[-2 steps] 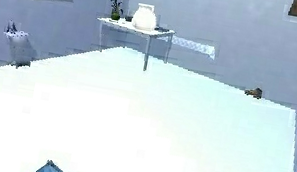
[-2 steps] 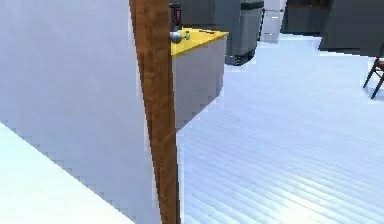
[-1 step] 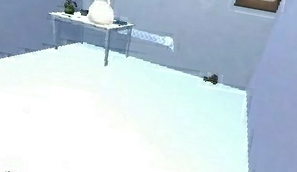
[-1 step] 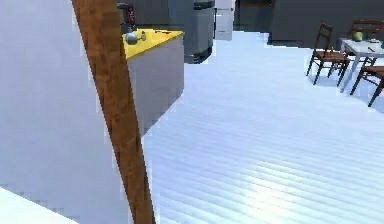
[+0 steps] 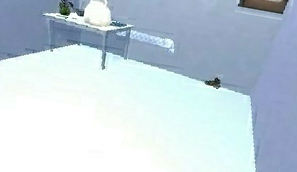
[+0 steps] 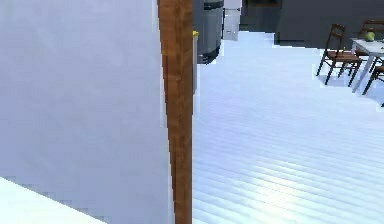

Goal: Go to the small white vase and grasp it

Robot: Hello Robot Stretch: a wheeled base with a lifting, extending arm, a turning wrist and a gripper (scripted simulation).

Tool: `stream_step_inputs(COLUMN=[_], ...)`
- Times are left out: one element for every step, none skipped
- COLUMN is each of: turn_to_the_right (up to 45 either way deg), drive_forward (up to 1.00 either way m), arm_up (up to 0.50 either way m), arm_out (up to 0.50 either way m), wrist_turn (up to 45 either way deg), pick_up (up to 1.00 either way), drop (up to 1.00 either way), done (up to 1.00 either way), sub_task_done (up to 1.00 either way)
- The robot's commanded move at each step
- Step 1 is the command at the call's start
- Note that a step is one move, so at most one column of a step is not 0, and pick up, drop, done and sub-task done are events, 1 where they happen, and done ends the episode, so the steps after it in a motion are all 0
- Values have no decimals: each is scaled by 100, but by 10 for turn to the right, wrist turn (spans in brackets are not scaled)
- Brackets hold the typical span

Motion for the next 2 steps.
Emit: stream_step_inputs(turn_to_the_right=[180,0], drive_forward=[0,75], arm_up=[0,0], arm_out=[0,0], wrist_turn=[0,0], pick_up=[0,0], drop=[0,0], done=[0,0], sub_task_done=[0,0])
